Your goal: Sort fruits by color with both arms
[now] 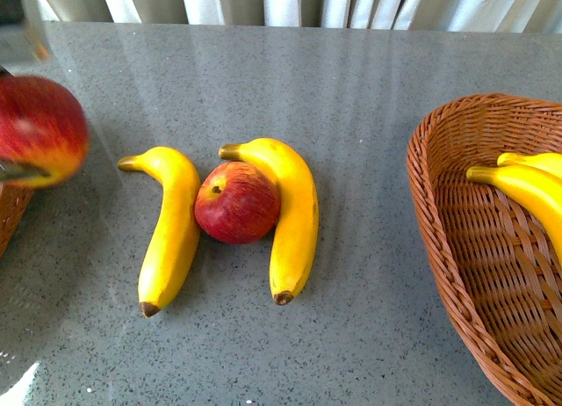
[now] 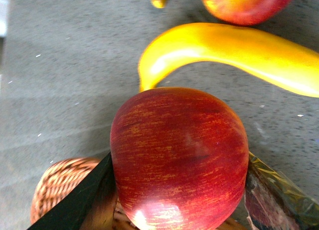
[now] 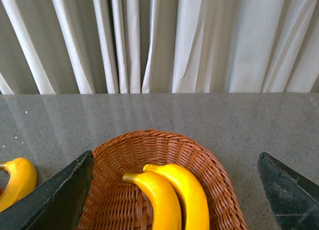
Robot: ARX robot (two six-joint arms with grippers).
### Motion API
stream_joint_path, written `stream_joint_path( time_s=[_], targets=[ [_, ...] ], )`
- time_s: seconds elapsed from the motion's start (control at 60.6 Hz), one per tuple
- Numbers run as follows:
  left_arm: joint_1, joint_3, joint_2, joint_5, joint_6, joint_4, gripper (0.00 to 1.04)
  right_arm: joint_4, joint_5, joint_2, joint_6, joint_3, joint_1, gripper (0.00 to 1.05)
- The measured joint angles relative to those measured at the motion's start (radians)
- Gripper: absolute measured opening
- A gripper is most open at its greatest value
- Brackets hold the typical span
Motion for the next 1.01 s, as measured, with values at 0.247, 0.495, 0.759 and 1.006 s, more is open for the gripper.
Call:
stream_joint_path(
  time_s=[0.247, 0.495, 0.759, 1.006],
  targets=[
    [0.168, 0.032, 0.012, -0.024, -0.1, 0.046, 0.59, 0.0, 0.0, 0.0, 0.0, 0.0, 0.0, 0.96],
    [0.209, -0.017, 0.073, -0.063, -0.134, 0.108, 0.59, 0.0, 0.0, 0.0, 0.0, 0.0, 0.0, 0.96],
    [0.227, -0.055, 0.113, -0.089, -0.15, 0.155, 0.94, 0.0, 0.0, 0.0, 0.0, 0.0, 0.0, 0.96],
    [0.217, -0.066, 0.095, -0.065, -0.162, 0.158, 0.96, 0.0, 0.0, 0.0, 0.0, 0.0, 0.0, 0.96]
  ],
)
